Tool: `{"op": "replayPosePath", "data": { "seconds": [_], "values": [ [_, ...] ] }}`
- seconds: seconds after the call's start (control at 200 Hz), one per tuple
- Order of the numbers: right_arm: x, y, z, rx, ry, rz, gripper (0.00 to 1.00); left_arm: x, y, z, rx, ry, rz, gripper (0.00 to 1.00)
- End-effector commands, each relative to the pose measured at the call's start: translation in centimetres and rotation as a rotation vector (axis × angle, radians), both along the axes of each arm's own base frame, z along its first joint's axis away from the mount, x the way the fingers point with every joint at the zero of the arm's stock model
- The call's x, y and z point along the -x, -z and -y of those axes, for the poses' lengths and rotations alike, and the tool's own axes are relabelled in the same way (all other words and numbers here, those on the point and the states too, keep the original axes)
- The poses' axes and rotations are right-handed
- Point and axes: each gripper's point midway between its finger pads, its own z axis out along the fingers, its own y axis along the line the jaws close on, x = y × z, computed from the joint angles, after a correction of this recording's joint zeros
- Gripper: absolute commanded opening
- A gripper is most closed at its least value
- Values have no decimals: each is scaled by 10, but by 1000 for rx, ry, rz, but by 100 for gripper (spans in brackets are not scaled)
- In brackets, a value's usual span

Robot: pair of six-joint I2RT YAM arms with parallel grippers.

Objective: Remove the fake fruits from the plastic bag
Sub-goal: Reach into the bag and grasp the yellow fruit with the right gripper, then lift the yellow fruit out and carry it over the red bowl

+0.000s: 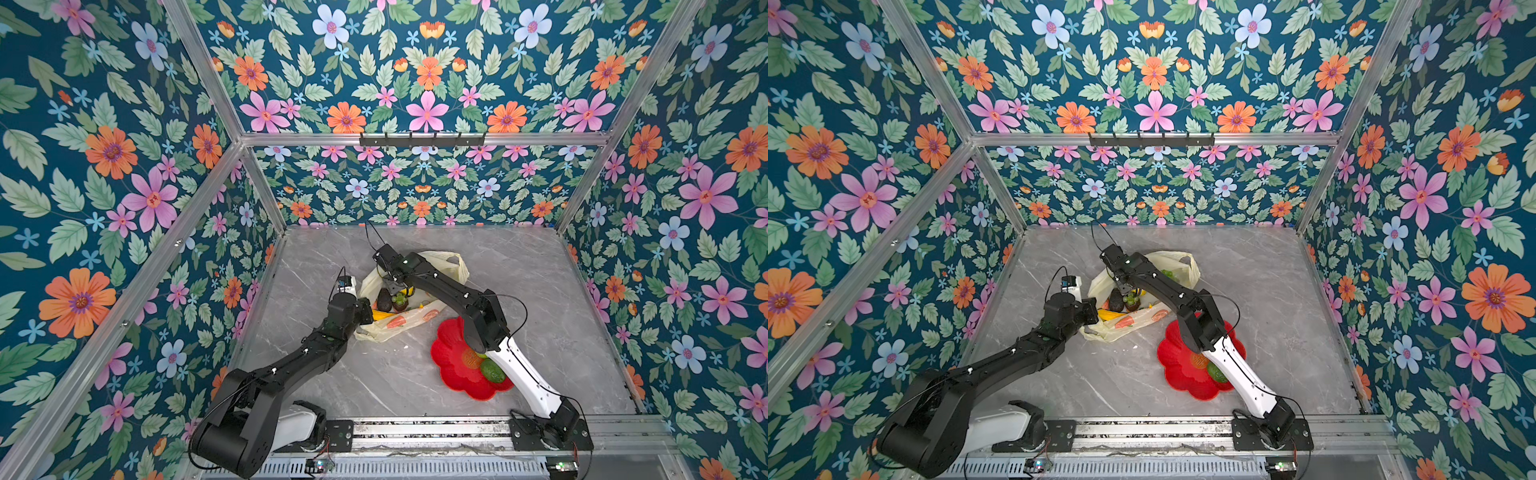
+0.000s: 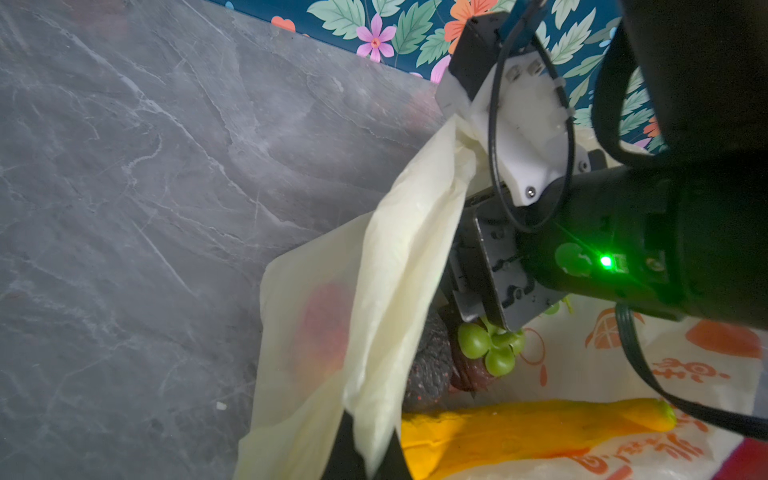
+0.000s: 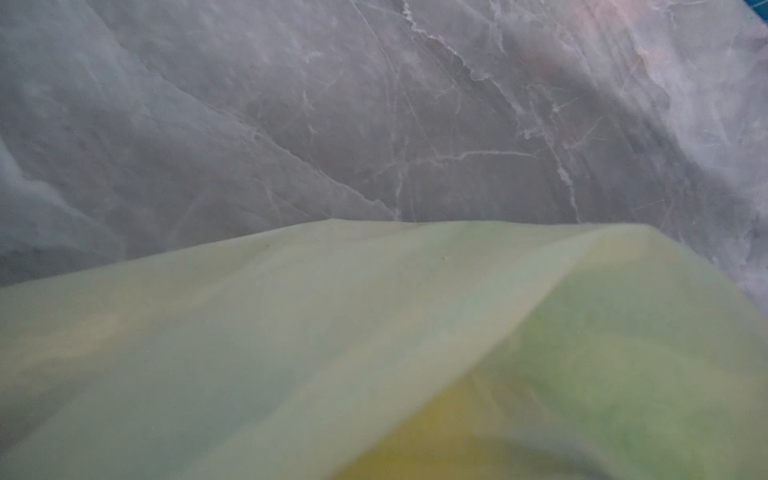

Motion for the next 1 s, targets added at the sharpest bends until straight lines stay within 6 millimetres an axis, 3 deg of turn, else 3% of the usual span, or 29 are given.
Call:
{"op": "replayPosePath", "data": {
  "seconds": [0.0,0.17,0.405,0.71,0.995],
  "values": [
    [5,-3,4,8,2,-21,77,-2,-3,1,2,0,11,0],
    [10,-3,6,2,6,-40,78,-2,-4,0,3,1,11,0],
    [11,-4,3,-25,-7,-53,60,-2,-5,1,3,0,13,0],
    [22,-58,-8,-175,-44,-17,58,-2,-4,0,-2,-4,12,0],
    [50,-101,1,-346,-34,17,57,-2,-4,-2,-6,-12,13,0]
  ]
}}
